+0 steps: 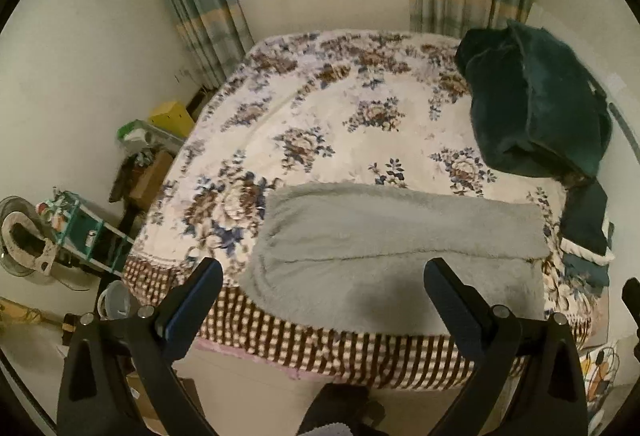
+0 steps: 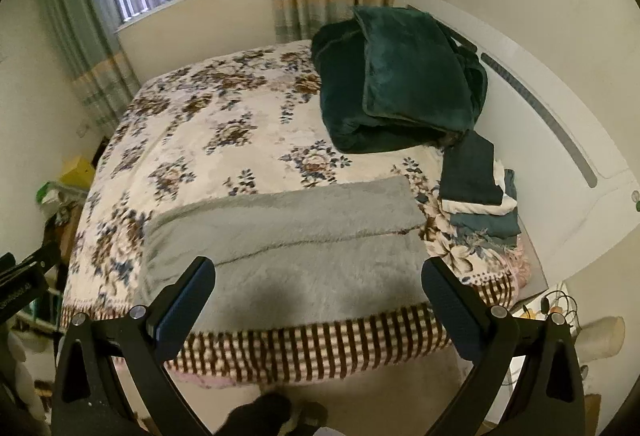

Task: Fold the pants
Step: 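Lower both grippers onto the grey pants and grasp the leg ends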

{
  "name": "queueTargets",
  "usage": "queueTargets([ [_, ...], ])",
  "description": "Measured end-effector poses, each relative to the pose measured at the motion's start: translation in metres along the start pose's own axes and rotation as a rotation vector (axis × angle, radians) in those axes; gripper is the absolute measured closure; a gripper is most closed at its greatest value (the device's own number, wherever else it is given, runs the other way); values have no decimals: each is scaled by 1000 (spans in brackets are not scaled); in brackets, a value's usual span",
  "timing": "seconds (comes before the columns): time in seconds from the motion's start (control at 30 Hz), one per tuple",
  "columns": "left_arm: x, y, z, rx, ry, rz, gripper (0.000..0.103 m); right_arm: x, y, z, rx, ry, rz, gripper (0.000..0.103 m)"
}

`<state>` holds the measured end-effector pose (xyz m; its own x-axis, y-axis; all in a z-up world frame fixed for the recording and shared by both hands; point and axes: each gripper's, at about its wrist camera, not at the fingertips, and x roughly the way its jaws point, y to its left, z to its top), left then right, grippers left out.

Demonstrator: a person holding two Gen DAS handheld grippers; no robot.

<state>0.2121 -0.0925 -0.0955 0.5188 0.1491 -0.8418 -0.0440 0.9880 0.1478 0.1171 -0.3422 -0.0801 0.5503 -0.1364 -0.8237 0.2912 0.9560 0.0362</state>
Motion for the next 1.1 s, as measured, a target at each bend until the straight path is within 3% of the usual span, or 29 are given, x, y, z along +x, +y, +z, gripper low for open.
queueTargets([
  [0.23,154,-26,65,-51,191,28,0,170,-19,72,144,131,-46,0],
  [0.5,375,-37,110,-217,473,60,0,430,-64,136,380,370,-102,0],
  [0.77,546,-29,115,-373,638,90,0,670,-108,141,557,537,-126,0],
  [0.9,602,-20,99,-526,720,51,1,733,-128,118,664,613,-123,0],
  [1.0,626,-14,85,-619,757,27,13,780,-143,100,767,652,-134,0],
  [1.1,634,-15,79,-656,754,35,45,808,-153,88,826,675,-156,0],
])
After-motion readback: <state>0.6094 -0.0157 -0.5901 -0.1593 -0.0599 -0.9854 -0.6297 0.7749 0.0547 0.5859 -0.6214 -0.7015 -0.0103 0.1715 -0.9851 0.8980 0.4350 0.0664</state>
